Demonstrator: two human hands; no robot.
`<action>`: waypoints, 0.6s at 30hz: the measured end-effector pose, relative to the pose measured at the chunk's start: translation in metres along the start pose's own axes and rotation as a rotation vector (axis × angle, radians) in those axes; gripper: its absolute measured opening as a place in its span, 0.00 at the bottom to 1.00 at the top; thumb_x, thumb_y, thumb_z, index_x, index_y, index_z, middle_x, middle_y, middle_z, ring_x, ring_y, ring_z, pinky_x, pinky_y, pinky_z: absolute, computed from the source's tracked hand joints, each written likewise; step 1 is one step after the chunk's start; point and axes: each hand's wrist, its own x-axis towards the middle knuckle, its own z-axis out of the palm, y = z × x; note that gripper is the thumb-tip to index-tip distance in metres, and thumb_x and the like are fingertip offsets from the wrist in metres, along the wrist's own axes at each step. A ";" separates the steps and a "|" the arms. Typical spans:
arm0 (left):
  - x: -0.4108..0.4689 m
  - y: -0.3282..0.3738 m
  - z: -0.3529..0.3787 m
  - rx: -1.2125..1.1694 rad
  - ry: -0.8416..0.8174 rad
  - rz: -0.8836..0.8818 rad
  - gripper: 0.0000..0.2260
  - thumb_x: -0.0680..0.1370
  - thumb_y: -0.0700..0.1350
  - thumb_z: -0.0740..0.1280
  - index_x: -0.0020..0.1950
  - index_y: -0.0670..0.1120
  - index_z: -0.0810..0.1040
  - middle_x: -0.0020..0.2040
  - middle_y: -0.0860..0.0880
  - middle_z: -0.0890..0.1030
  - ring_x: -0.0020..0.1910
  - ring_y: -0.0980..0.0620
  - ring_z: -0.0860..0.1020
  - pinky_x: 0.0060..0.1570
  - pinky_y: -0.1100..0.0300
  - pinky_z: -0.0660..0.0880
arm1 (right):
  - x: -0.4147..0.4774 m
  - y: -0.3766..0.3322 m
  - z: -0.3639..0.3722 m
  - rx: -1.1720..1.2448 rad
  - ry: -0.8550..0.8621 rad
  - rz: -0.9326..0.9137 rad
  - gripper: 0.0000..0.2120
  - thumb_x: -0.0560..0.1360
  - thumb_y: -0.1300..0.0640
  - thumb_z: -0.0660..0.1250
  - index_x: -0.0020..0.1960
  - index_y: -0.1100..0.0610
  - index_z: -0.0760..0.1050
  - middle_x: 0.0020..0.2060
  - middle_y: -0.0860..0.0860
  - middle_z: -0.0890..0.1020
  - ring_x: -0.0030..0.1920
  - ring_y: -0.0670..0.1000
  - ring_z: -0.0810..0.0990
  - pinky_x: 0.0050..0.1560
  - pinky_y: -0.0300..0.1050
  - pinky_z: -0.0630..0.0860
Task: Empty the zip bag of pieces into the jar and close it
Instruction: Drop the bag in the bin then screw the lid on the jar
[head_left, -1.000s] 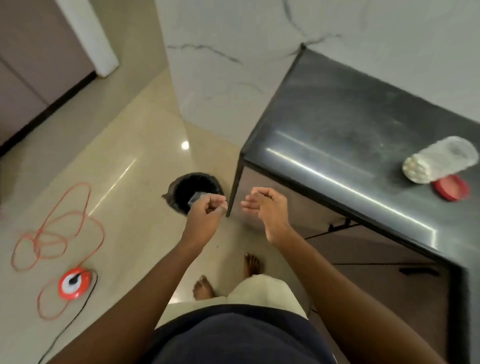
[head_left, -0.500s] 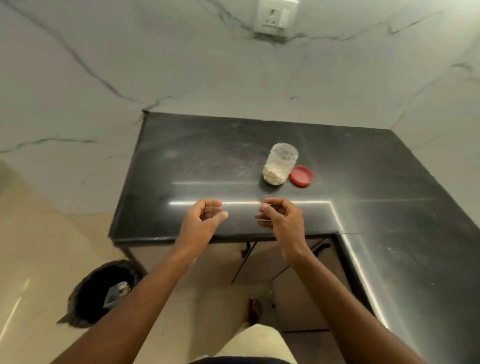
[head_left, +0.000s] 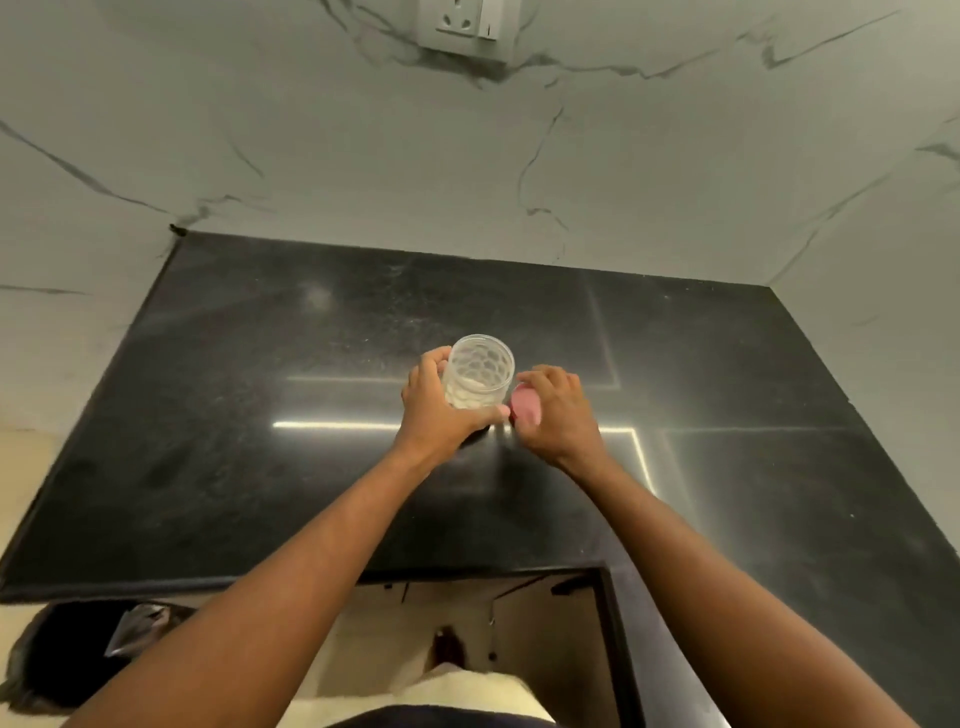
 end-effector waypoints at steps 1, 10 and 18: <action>0.004 -0.002 0.006 0.012 0.020 0.013 0.47 0.62 0.50 0.88 0.75 0.49 0.66 0.71 0.49 0.72 0.72 0.46 0.71 0.71 0.43 0.73 | 0.010 0.004 -0.001 -0.074 -0.108 0.001 0.31 0.72 0.51 0.72 0.74 0.51 0.70 0.75 0.57 0.69 0.76 0.61 0.64 0.72 0.60 0.68; 0.019 -0.020 0.022 0.065 0.116 0.078 0.42 0.60 0.54 0.87 0.69 0.54 0.70 0.63 0.55 0.81 0.61 0.54 0.81 0.60 0.52 0.82 | 0.054 0.014 -0.007 -0.165 -0.306 -0.026 0.25 0.68 0.48 0.73 0.65 0.48 0.78 0.59 0.54 0.81 0.61 0.59 0.79 0.52 0.46 0.71; 0.024 -0.020 0.010 0.123 0.050 0.080 0.39 0.59 0.60 0.84 0.64 0.63 0.68 0.60 0.60 0.80 0.58 0.56 0.80 0.58 0.47 0.82 | 0.048 0.005 -0.054 0.575 0.298 0.119 0.29 0.66 0.33 0.77 0.60 0.46 0.76 0.55 0.46 0.80 0.52 0.47 0.81 0.47 0.39 0.79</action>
